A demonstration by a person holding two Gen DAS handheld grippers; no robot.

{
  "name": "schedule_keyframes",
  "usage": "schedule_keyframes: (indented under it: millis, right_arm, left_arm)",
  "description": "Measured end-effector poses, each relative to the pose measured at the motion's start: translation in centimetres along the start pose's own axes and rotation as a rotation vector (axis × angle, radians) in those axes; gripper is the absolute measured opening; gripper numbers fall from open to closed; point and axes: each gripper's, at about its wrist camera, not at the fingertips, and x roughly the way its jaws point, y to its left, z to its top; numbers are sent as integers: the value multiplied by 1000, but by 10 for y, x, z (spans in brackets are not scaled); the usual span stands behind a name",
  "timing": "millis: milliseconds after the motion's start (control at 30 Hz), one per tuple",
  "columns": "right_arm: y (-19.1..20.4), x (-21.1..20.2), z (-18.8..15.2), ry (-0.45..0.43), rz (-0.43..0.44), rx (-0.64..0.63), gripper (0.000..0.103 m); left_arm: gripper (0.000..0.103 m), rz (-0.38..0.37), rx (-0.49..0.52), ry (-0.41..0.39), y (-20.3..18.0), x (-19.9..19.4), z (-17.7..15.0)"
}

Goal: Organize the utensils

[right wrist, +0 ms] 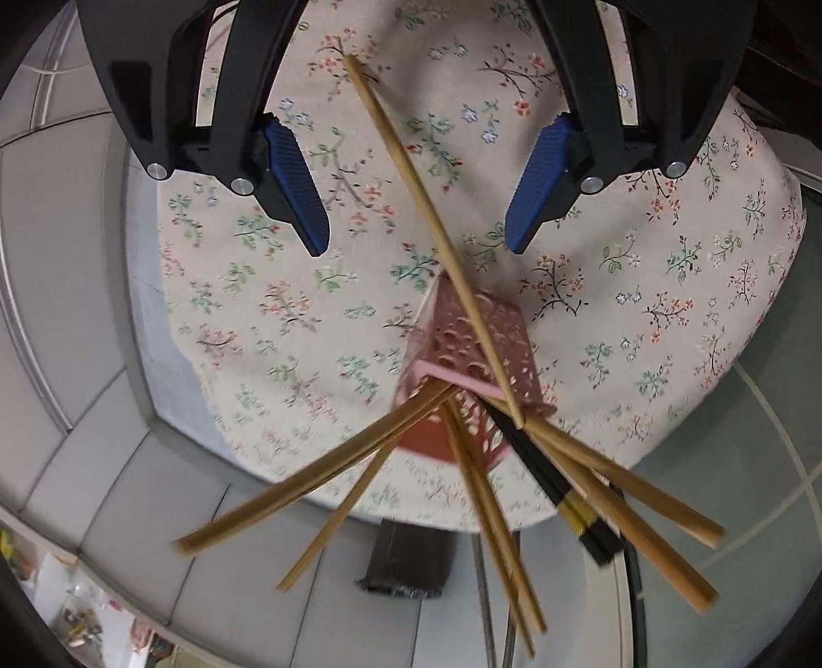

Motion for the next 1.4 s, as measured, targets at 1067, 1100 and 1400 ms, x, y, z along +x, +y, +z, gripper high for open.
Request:
schedule_keyframes:
  millis: [1067,1100,1400]
  right_arm:
    - [-54,-186,62,-531,165,407,7]
    - [-55,-182,69,-540,156,416,7]
    - [-44,-104,84,-548,110,455,11]
  left_arm:
    - [92,-26,-47,4,14,-4,6]
    - [92,-23,-47,5,14,-3,6]
    - [92,-13,-86,47,28,16,4]
